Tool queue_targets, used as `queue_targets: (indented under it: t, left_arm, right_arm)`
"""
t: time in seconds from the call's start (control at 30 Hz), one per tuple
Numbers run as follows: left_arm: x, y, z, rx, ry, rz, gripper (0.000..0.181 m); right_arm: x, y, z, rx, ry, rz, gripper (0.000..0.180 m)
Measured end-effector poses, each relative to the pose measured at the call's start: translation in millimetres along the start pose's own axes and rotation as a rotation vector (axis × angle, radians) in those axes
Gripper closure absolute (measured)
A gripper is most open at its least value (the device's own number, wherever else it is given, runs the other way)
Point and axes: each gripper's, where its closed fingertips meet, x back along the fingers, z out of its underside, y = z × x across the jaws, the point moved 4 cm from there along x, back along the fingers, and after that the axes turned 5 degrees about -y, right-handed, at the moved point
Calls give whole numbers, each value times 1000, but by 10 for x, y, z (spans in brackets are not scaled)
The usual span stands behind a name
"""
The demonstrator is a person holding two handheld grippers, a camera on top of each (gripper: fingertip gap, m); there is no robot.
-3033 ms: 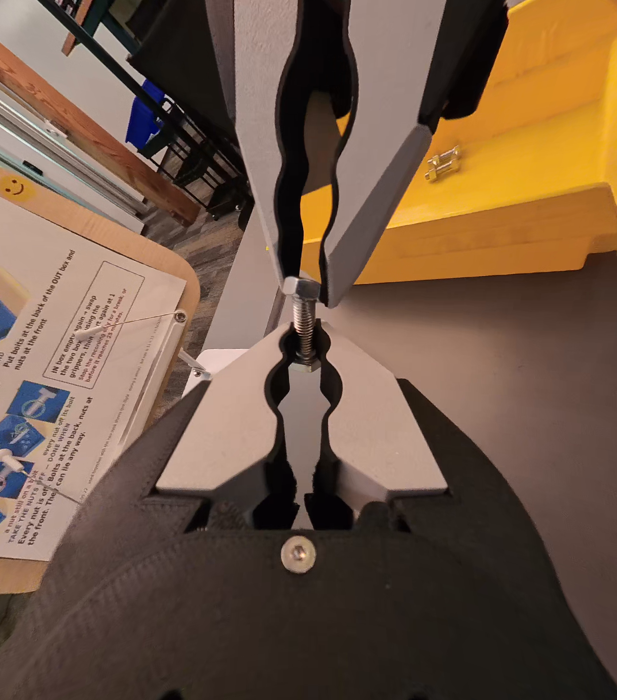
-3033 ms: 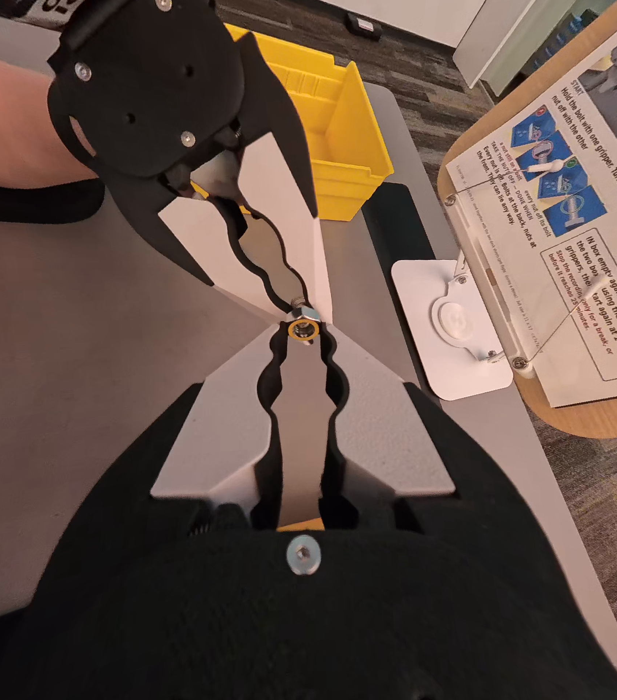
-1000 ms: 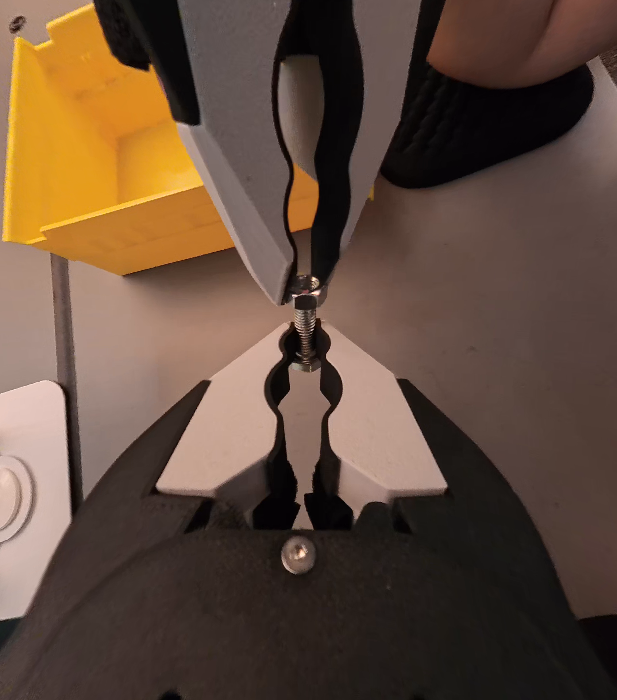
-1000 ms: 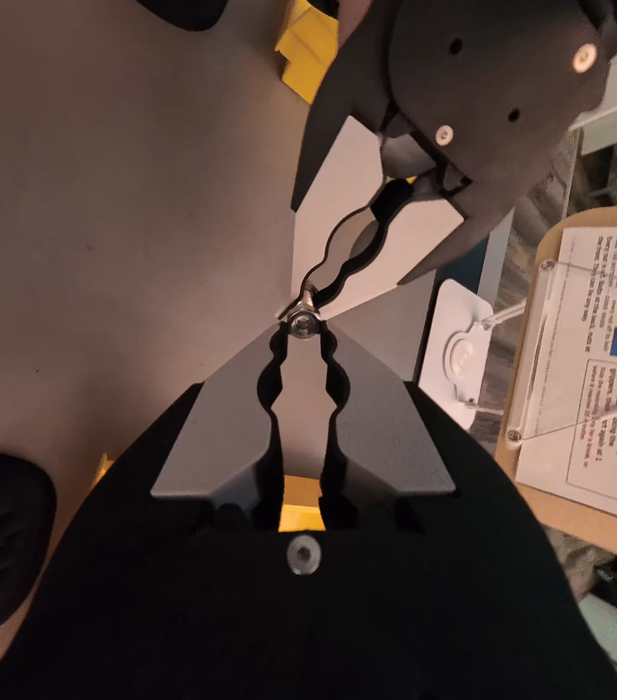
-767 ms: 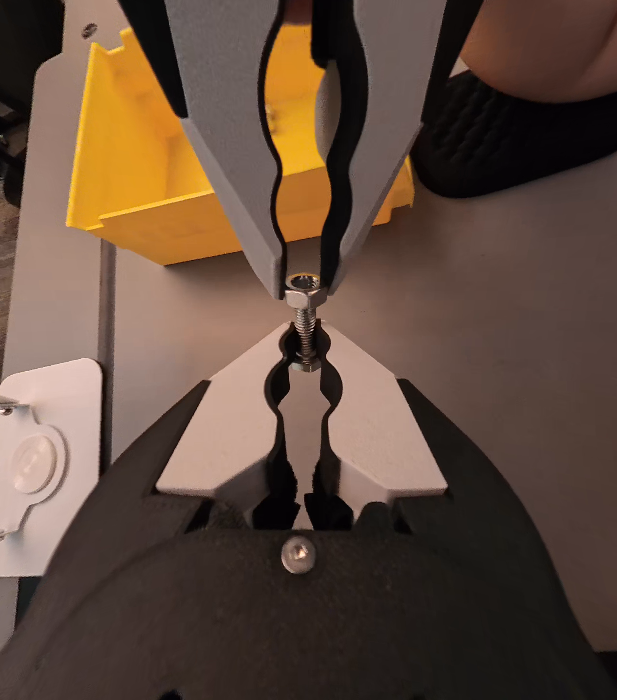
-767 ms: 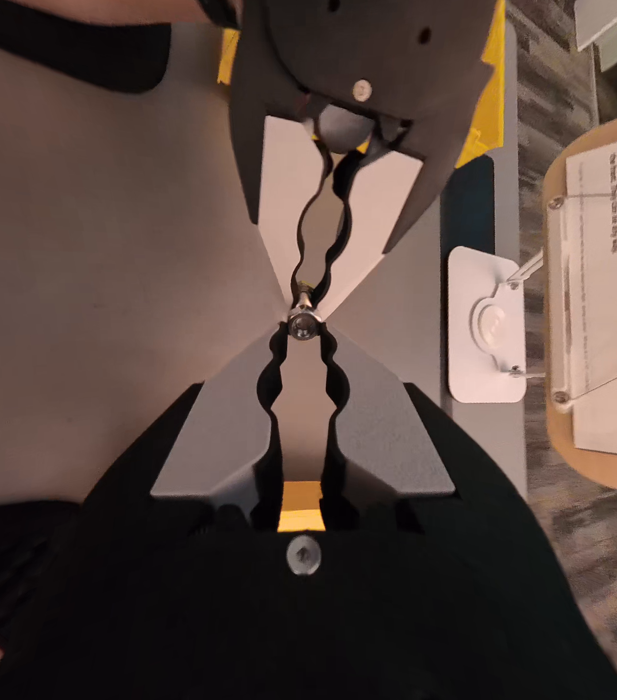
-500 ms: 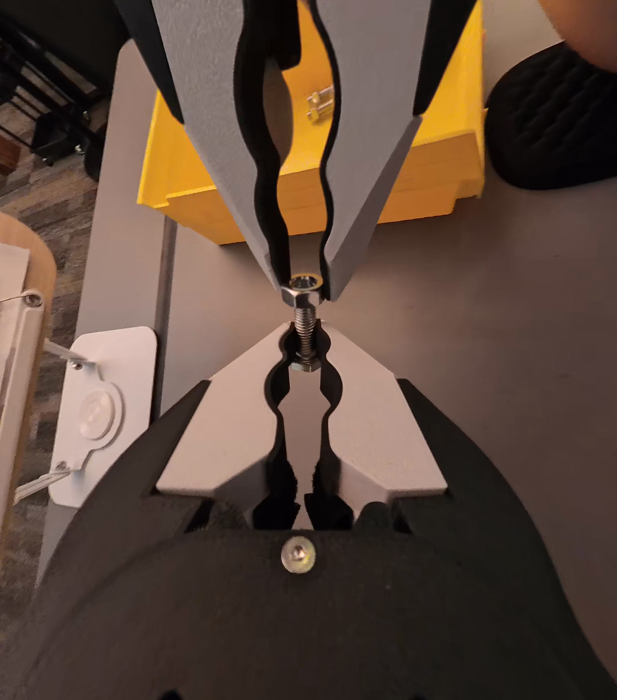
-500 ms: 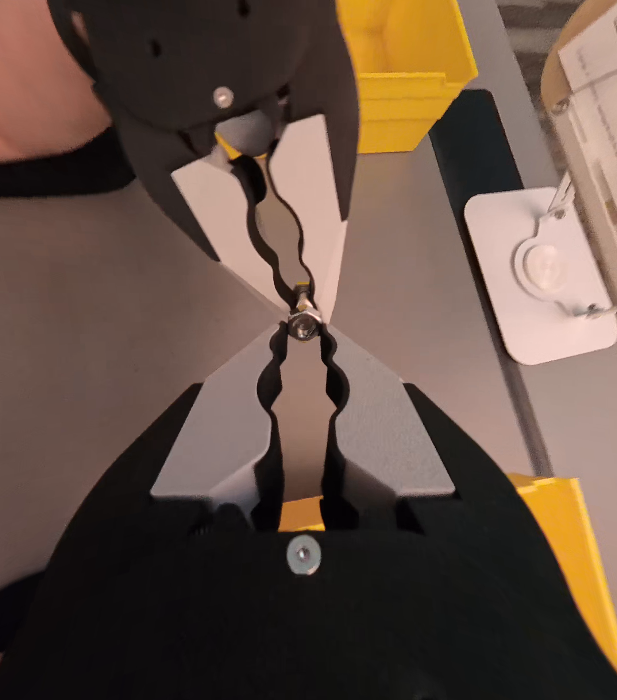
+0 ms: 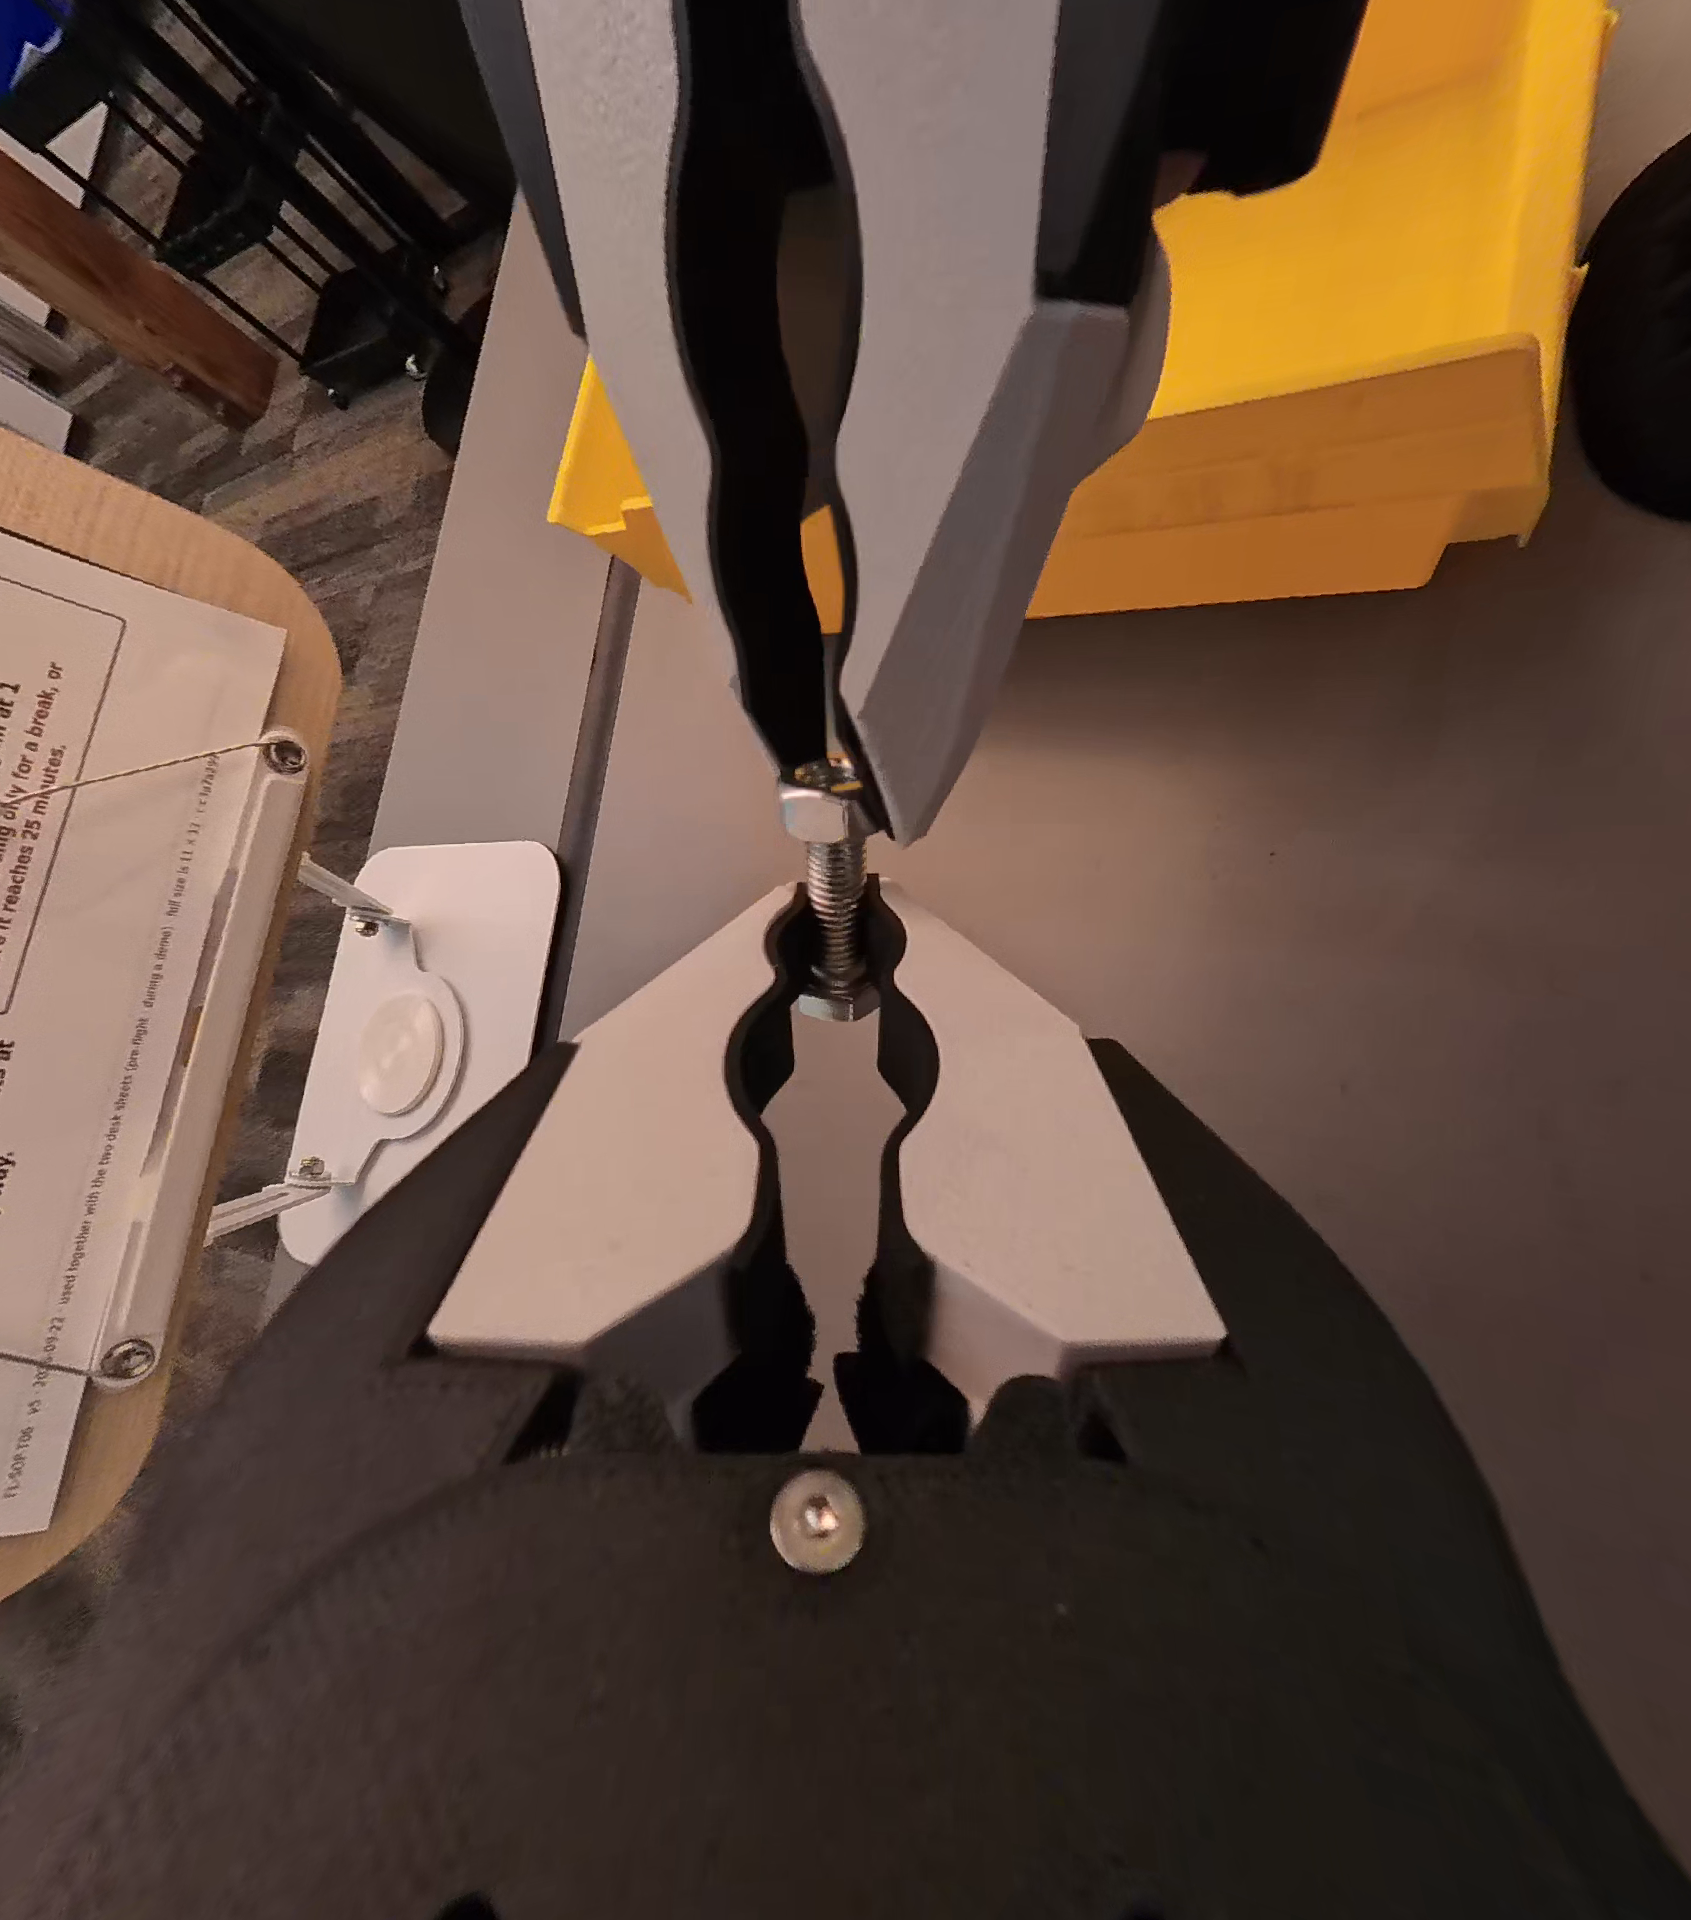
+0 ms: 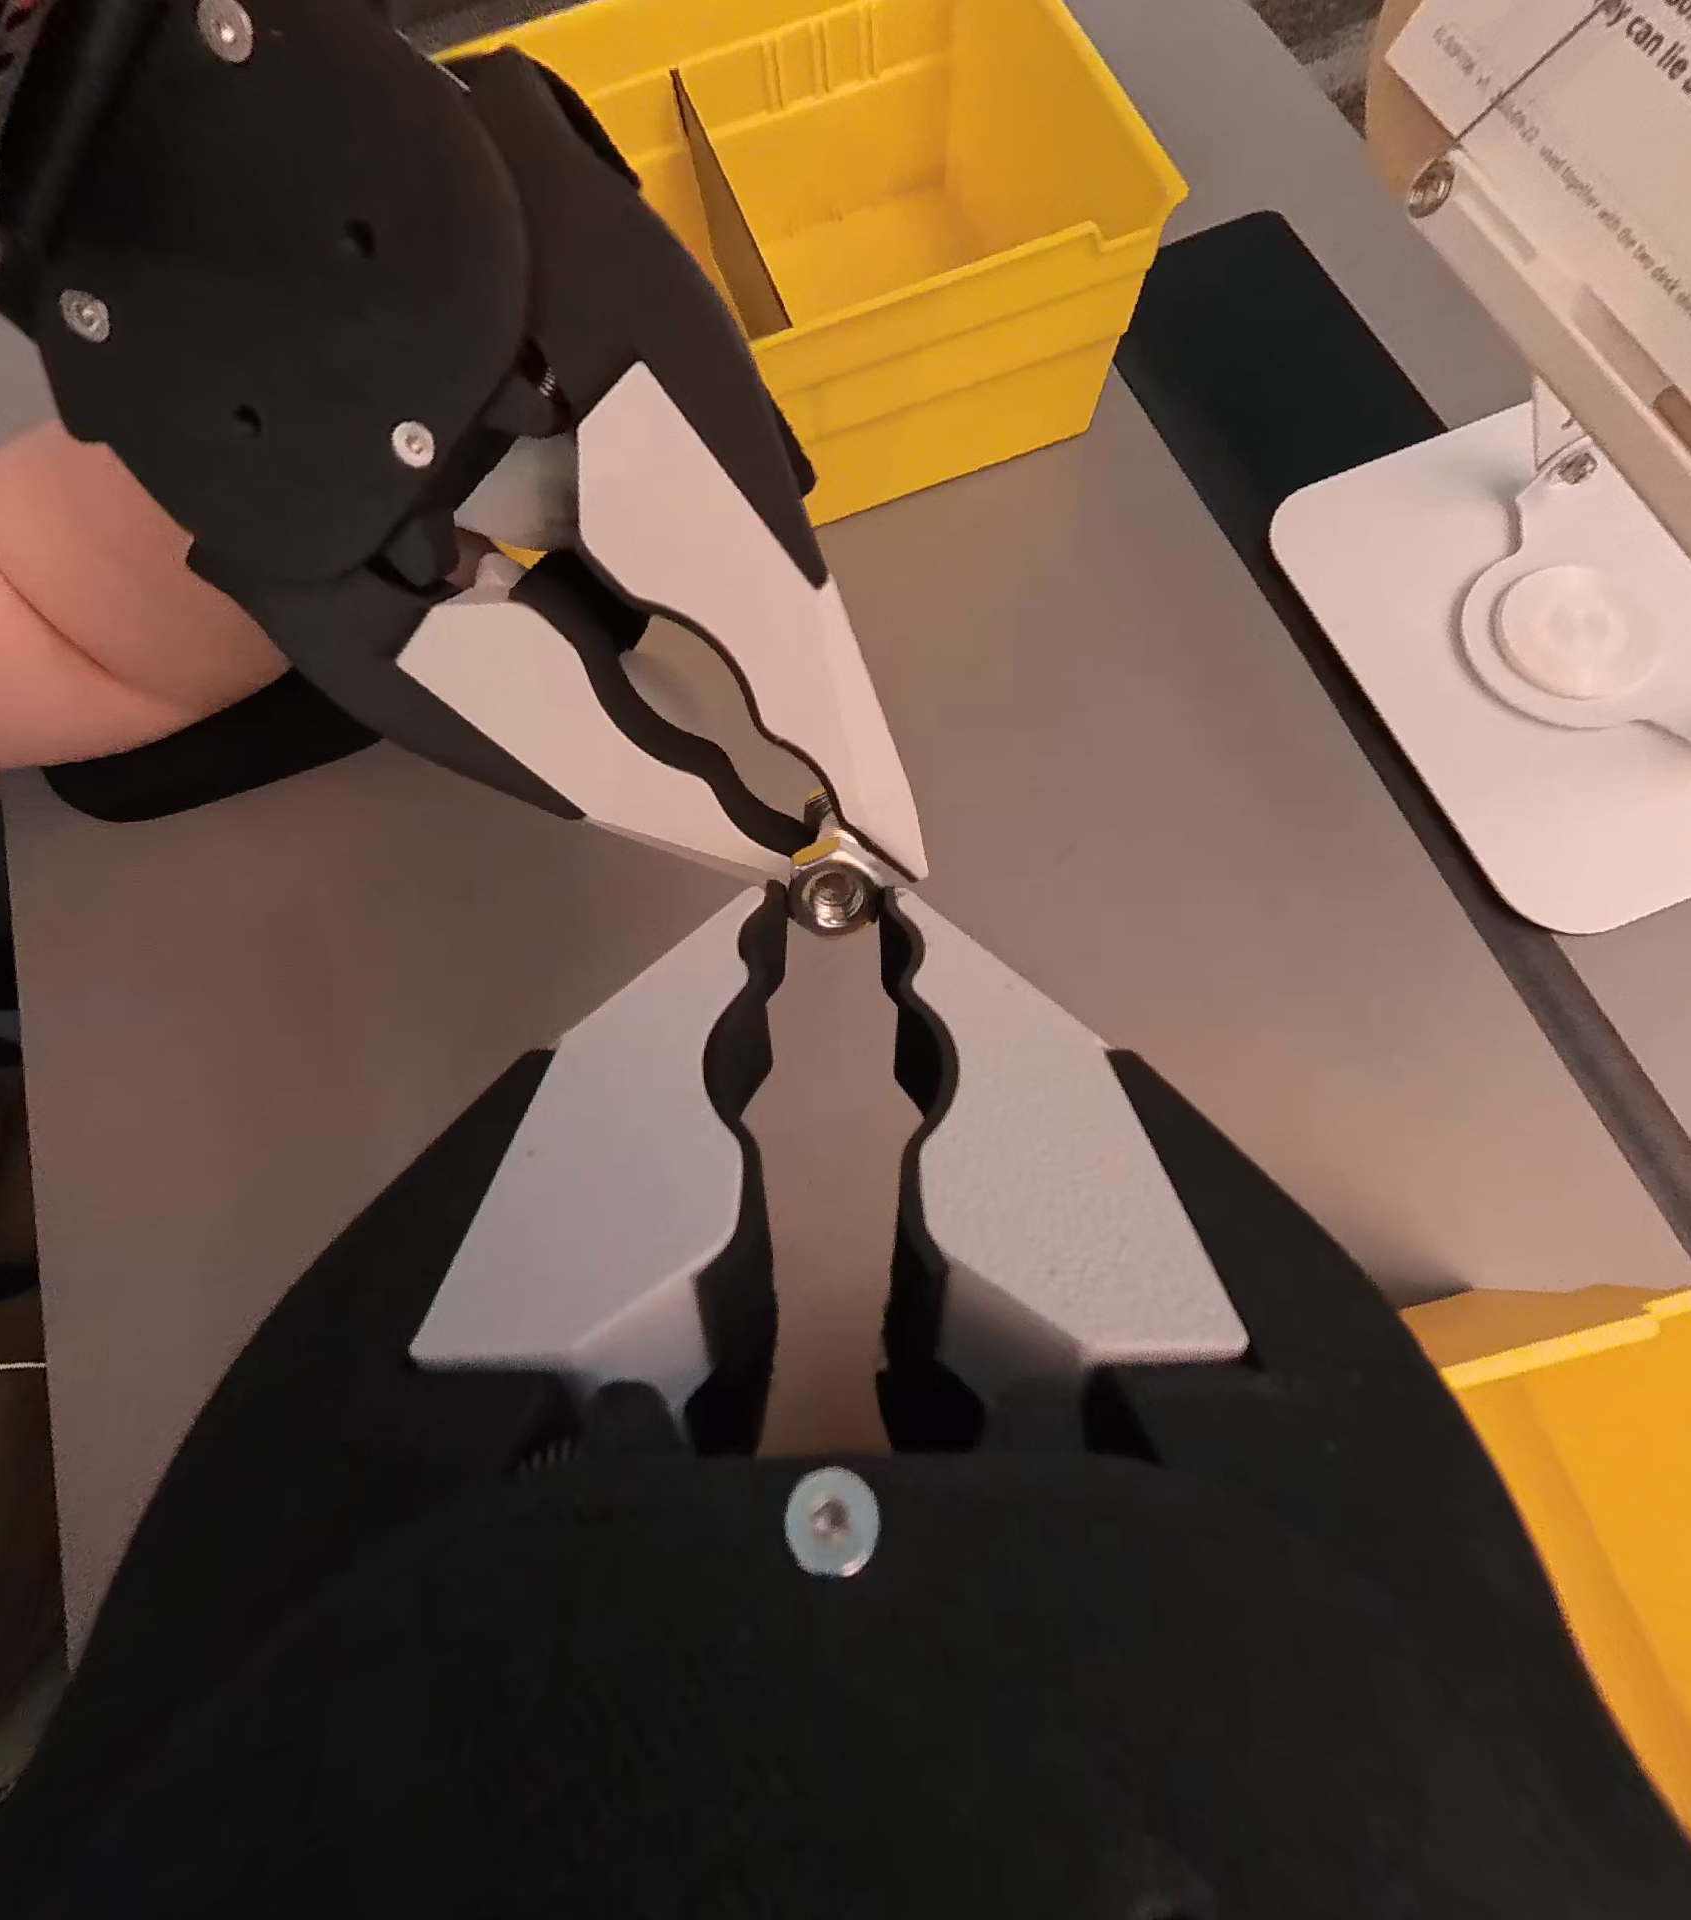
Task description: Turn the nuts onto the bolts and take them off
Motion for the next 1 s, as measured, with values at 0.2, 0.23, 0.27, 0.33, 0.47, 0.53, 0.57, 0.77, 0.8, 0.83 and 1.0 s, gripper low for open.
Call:
queue_targets:
  t: [0.2, 0.23, 0.27, 0.33, 0.47, 0.53, 0.57, 0.77, 0.8, 0.83, 1.0]
  left_arm:
    - [89, 28, -66, 53, -69, 23, 174]
    - [108, 34, -79, 62, -84, 28, 174]
    - [125, 36, -93, 72, -98, 35, 174]
    - [159, 33, -127, 90, -129, 53, 174]
    - [223, 15, -207, 132, -206, 105, 173]
    - [261, 15, -238, 154, -242, 128, 173]
    - [283, 17, -255, 165, -261, 140, 173]
    - [464, 36, -411, 265, -445, 238, 174]
    - [490, 47, -427, 275, -468, 243, 174]
    - [511, 60, -440, 283, -488, 242, 174]
    - [583, 75, -507, 318, -573, 269, 173]
  right_arm:
    - [98, -1, -31, 69, -40, 2, 148]
    - [127, -1, -42, 97, -56, 5, 146]
    - [156, 5, -57, 128, -73, 6, 144]
    - [196, 37, -107, 210, -123, 6, 143]
    - [224, 143, -194, 405, -222, 18, 143]
    - [242, 199, -196, 447, -246, -9, 143]
    - [253, 209, -200, 450, -260, -23, 143]
    - [402, 240, -409, 392, -516, -121, 143]
    - [433, 258, -441, 382, -555, -141, 143]
    - [459, 278, -460, 378, -581, -160, 143]
    - [502, 363, -498, 374, -626, -215, 143]
